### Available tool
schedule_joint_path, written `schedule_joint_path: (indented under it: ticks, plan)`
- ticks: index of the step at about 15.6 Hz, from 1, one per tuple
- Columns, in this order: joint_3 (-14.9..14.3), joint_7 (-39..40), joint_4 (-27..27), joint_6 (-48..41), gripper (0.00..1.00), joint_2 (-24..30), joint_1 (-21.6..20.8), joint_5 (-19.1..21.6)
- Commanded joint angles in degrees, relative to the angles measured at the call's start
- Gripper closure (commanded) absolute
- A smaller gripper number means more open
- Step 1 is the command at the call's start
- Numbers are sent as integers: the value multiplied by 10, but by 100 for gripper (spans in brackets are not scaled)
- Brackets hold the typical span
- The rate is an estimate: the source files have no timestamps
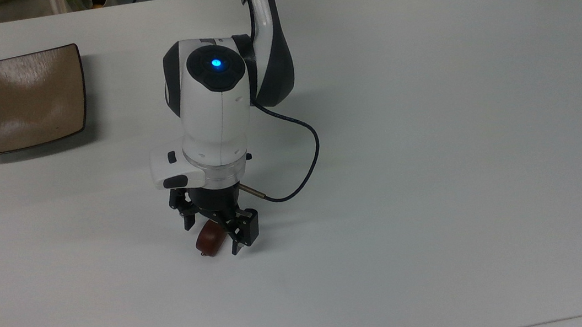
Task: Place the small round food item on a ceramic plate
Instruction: 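Close the gripper around the reddish-brown food item, then lift the held food item up off the table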
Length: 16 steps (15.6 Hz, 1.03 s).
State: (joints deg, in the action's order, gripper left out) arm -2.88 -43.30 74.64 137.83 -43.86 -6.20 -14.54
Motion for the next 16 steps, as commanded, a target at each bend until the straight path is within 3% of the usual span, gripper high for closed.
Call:
schedule_joint_path:
  ticks: [1, 5, 8, 10, 16]
  plan:
    - [0, -17, 26, 15, 0, 9, -2, -24]
    - [0, -17, 33, 16, 6, 9, -2, -25]
    - [0, -17, 33, 16, 27, 9, -1, -24]
    - [0, -17, 32, 16, 51, 10, 0, -19]
    - [0, -16, 32, 16, 69, 18, 2, -14]
